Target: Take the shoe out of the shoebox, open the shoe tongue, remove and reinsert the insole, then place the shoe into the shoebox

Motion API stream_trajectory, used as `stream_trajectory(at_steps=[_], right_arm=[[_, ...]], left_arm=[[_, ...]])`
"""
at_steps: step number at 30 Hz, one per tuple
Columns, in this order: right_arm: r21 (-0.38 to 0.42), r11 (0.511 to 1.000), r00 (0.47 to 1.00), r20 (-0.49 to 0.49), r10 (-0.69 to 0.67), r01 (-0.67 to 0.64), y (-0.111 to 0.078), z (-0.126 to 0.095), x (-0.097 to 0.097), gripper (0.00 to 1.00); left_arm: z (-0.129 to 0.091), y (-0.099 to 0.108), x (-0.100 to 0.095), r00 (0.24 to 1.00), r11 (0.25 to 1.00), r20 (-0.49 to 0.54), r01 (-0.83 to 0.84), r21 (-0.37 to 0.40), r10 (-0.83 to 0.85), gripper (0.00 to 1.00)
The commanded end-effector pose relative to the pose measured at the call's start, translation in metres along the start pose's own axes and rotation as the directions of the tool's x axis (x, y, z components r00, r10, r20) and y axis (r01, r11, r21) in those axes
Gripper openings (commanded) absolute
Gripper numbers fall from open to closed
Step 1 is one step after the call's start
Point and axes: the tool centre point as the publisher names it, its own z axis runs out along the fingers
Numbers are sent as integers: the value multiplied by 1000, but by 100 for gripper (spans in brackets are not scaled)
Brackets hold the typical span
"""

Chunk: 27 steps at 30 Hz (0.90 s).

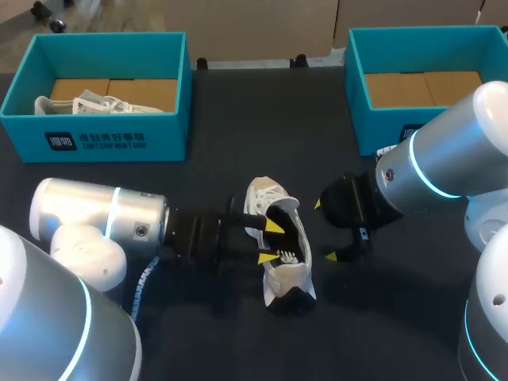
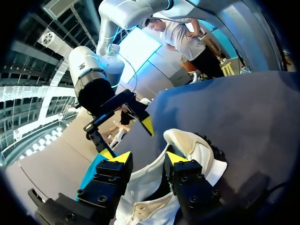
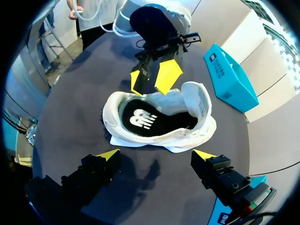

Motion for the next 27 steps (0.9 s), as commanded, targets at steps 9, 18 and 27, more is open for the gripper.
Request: stream_trajectory(at_steps=[9, 18, 27], right_arm=[[1, 1000, 1000, 4, 0, 0, 0, 1, 2, 100], [1, 1000, 1000, 4, 0, 0, 0, 1, 2, 100], [1, 1000, 1000, 4, 0, 0, 0, 1, 2, 100]], left_arm=[[-15, -7, -8, 1000, 1000, -3, -16, -1, 16, 46], [-20, -7, -14, 993, 999, -103, -51, -12, 50, 94], [-24, -7, -21, 982, 997, -179, -71, -26, 65, 100]])
